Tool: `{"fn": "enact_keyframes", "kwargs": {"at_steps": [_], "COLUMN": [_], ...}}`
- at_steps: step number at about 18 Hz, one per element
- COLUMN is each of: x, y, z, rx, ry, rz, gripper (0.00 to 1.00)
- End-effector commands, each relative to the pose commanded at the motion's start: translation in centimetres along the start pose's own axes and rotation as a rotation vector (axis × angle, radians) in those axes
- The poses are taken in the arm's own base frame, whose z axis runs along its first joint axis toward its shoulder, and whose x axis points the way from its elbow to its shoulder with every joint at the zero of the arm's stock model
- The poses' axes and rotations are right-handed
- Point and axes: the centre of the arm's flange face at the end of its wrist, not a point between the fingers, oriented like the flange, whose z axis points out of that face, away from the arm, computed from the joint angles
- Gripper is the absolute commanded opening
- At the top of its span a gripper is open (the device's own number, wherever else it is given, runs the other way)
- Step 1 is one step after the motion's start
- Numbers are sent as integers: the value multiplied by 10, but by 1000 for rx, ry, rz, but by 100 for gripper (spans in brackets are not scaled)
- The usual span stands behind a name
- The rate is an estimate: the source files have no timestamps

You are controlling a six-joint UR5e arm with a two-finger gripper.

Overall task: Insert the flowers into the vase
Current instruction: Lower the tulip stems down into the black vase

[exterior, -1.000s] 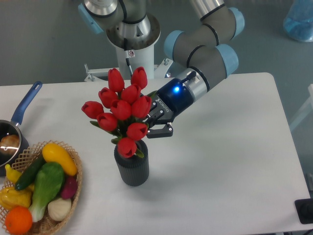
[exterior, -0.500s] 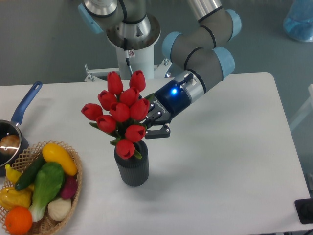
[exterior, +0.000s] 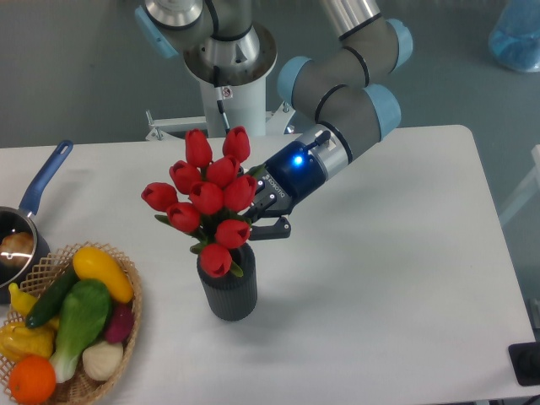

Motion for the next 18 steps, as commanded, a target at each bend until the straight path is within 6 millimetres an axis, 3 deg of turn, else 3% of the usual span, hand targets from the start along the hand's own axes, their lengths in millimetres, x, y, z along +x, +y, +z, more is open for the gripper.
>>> {"fn": "enact_keyframes", "kwargs": {"at_steps": [8, 18], "x": [-1, -11], "y": [28, 46], "z": [2, -2], "rx": [-1, -1], "ry": [4, -4], "rz": [29, 5], "gripper": [15, 15]}}
